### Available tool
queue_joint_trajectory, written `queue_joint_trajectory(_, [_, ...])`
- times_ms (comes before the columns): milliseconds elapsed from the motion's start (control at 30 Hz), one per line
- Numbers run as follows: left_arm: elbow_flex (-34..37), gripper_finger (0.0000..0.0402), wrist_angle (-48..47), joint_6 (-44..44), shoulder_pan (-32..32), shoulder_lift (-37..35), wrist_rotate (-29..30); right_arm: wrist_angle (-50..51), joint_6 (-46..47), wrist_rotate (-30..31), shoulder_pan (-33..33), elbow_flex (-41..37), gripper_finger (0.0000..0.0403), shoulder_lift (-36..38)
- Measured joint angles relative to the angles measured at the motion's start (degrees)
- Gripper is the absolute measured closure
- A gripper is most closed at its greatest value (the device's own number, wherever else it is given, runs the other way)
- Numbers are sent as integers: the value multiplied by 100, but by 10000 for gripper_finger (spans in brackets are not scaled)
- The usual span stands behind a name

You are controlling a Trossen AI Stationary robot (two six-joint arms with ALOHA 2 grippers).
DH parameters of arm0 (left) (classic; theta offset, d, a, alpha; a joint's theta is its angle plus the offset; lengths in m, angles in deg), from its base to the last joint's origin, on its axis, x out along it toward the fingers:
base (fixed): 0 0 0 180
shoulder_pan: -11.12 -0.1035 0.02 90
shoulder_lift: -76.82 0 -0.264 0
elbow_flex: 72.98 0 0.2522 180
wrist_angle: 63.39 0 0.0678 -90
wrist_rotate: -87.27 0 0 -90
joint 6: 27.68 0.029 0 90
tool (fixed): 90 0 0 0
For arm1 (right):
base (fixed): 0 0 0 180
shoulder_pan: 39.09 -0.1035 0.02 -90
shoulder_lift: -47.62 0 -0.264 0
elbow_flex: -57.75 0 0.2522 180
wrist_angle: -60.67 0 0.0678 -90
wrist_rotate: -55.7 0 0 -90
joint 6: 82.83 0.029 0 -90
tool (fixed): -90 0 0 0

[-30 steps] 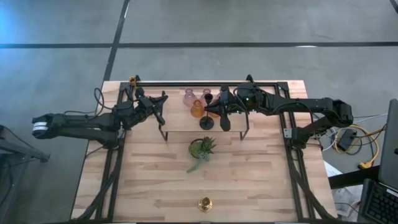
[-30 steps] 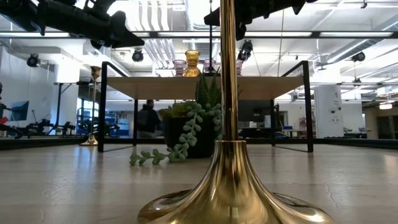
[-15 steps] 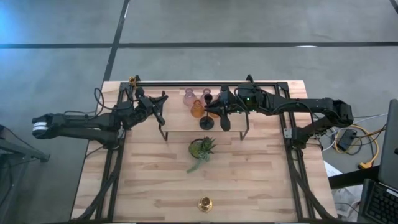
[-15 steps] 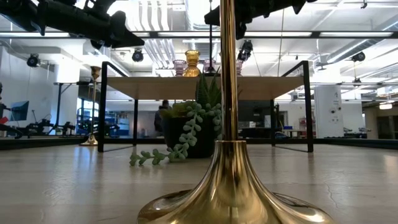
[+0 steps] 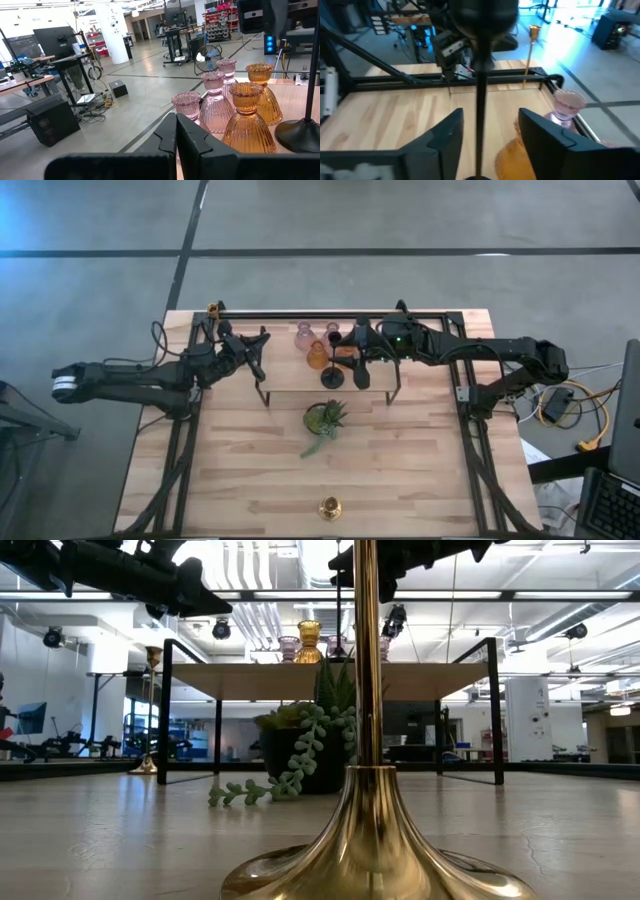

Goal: Pick & Place candle stick holders
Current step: Put the bottom gold candle holder on the shelf

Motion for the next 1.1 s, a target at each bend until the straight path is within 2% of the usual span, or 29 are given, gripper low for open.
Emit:
queue_joint_trajectory(100, [0, 394, 0, 0, -1, 0, 0, 286, -171, 251, 0, 0, 189, 72])
queue_joint_trajectory(267, [0, 394, -3, 2, -2, 0, -2, 1412, -132, 453, 0, 214, 171, 340])
queue_joint_trajectory(400, [0, 394, -3, 81, -2, 0, 0, 2228, -7, 455, -35, 383, 175, 656])
queue_joint_trajectory(600, [0, 394, -1, 90, -1, 0, 0, 2949, 441, 435, -223, 393, 191, 1200])
queue_joint_trajectory(700, [1, 394, 0, 92, 0, 0, 0, 3148, 679, 436, -641, 304, 198, 1353])
queue_joint_trajectory(867, [2, 394, 2, 92, 0, 0, 0, 2981, 919, 561, -1749, -9, 212, 1349])
queue_joint_trajectory(1000, [2, 394, 1, 80, -2, 0, 0, 2471, 1048, 1023, -2702, -360, 221, 1136])
queue_joint_trajectory(1100, [2, 394, 0, 88, 0, 0, 0, 1613, 1076, 1168, -3323, -715, 229, 954])
